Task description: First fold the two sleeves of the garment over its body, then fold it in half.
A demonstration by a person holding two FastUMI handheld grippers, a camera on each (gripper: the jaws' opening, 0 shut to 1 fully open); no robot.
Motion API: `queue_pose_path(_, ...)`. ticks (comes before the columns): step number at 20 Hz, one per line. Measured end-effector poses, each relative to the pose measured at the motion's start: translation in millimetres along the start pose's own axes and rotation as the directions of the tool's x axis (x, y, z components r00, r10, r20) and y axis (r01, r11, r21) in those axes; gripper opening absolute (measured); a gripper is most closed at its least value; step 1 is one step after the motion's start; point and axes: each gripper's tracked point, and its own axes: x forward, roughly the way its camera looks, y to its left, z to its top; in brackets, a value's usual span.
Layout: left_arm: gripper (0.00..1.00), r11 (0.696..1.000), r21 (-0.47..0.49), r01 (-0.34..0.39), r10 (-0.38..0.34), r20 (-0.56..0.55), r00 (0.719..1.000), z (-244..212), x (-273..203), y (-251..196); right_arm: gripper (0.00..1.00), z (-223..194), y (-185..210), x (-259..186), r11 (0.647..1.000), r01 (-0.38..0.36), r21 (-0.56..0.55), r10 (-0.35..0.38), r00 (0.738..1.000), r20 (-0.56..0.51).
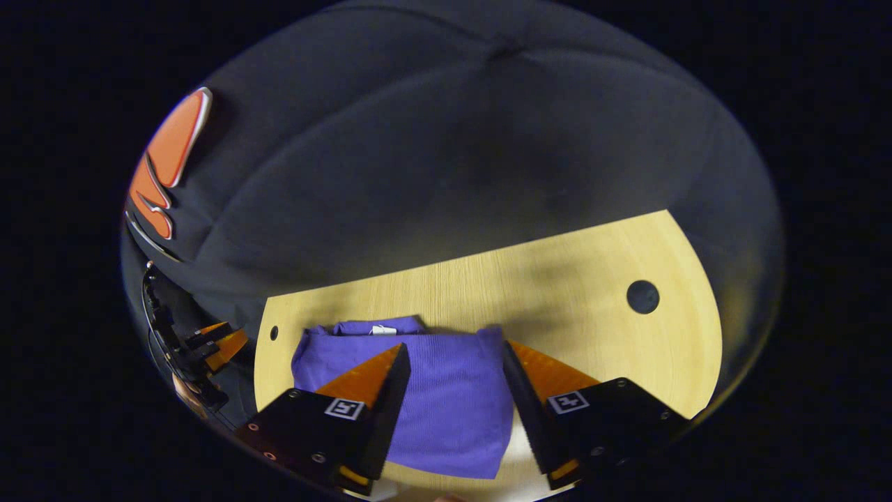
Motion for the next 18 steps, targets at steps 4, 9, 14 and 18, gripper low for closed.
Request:
queue_pose_path(4, 0.99, 0.994, -0.098, 0.04, -0.032, 0.085, 0.996, 13.2, -47.5, -3.9, 0.97, 11.3, 6.4, -40.7, 0.996, 0.037, -0.078, -0.028, 0.993, 0.113)
queue_pose_path(9, 0.99, 0.983, -0.157, 0.094, -0.064, 0.189, 0.98, 19.5, -105.8, -10.8, 0.97, 2.6, 38.7, -89.3, 0.993, 0.012, -0.121, 0.013, 0.979, 0.205)
queue_pose_path(14, 0.99, 0.974, -0.17, 0.152, -0.094, 0.307, 0.947, 18.7, -175.2, -20.8, 0.98, -4.2, 68.5, -143.3, 0.978, 0.062, -0.2, 0.01, 0.941, 0.338)
queue_pose_path(18, 0.99, 0.969, -0.184, 0.163, -0.084, 0.373, 0.924, 6.3, -222.1, -19.4, 0.97, -13.3, 91.7, -187.1, 0.965, 0.07, -0.252, 0.039, 0.913, 0.407)
